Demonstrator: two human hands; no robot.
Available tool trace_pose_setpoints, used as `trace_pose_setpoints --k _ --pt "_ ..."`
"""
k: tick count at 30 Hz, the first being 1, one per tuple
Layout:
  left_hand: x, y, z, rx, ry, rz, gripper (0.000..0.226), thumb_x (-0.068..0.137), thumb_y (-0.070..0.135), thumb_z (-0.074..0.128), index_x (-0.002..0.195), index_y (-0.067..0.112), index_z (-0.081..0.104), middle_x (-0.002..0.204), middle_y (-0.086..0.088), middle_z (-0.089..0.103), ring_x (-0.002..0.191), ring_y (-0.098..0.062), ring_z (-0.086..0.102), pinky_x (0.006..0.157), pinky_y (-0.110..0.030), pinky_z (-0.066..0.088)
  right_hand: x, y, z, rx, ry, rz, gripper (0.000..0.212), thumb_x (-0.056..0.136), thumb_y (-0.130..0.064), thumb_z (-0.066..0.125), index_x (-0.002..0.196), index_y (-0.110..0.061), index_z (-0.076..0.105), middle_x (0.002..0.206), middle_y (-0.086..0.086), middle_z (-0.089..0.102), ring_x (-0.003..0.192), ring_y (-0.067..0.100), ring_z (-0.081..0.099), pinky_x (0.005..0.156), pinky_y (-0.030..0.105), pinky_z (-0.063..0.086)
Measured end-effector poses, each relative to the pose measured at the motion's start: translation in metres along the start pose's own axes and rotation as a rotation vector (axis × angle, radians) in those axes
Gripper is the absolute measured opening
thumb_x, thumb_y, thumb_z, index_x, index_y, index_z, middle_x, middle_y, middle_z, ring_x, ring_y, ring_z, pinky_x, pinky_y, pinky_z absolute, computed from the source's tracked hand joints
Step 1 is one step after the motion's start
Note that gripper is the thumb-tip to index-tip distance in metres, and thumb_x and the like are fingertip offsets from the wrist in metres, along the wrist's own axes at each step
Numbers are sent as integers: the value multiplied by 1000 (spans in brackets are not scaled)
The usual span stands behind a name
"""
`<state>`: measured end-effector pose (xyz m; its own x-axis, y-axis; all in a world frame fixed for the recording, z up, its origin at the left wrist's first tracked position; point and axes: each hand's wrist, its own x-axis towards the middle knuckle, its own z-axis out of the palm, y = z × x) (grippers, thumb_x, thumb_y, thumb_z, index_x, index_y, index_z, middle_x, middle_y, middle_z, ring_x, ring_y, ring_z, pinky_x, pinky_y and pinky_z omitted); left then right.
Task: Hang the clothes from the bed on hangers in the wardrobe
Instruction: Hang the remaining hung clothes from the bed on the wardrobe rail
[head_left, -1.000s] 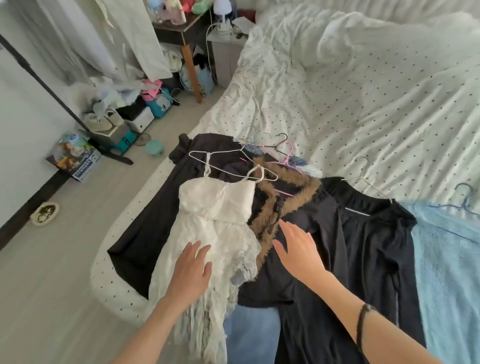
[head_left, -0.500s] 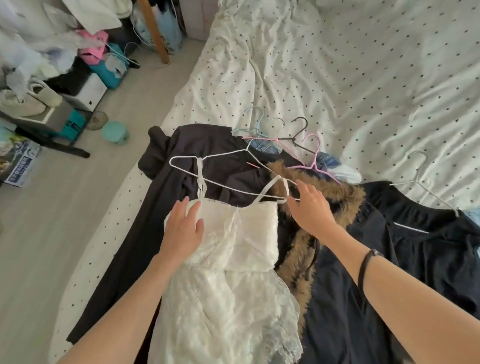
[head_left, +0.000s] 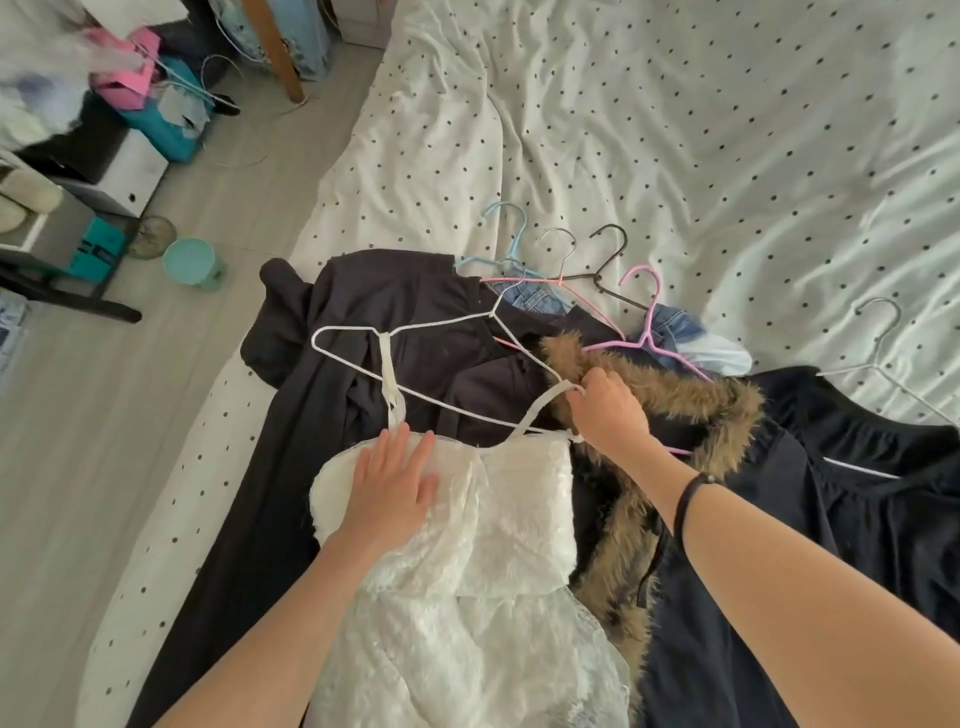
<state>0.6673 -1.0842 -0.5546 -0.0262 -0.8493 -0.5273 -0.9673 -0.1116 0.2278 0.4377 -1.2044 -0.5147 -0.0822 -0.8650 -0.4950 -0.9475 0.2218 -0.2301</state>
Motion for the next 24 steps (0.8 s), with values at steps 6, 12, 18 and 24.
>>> trace_pose_setpoints --k 6,12,18,24 --pt "-9 6 -11 -122 53 -6 45 96 29 33 140 19 30 148 -10 22 137 -33 18 110 -45 24 -25 5 -11 425 18 10 32 86 -43 58 106 -17 61 108 3 57 88 16 56 76 29 46" --pt "-48 74 -77 -442 530 84 42 95 14 47 136 8 40 147 -11 31 141 -23 18 114 -41 24 -95 49 -63 580 176 36 32 83 -48 61 85 -16 66 94 0 63 86 16 56 72 27 39" --pt "-72 146 -151 -165 739 312 53 94 25 46 143 12 30 149 -20 24 139 -39 17 110 -51 15 -175 109 -125 926 330 124 25 81 -36 68 71 -13 66 59 -8 52 60 8 47 58 19 36" --pt "-130 243 -193 -40 834 557 28 95 24 44 114 7 55 113 -15 56 114 -36 48 103 -59 28 -272 196 -185 972 589 131 20 79 -31 71 70 -14 67 55 -8 50 54 7 42 52 14 32"
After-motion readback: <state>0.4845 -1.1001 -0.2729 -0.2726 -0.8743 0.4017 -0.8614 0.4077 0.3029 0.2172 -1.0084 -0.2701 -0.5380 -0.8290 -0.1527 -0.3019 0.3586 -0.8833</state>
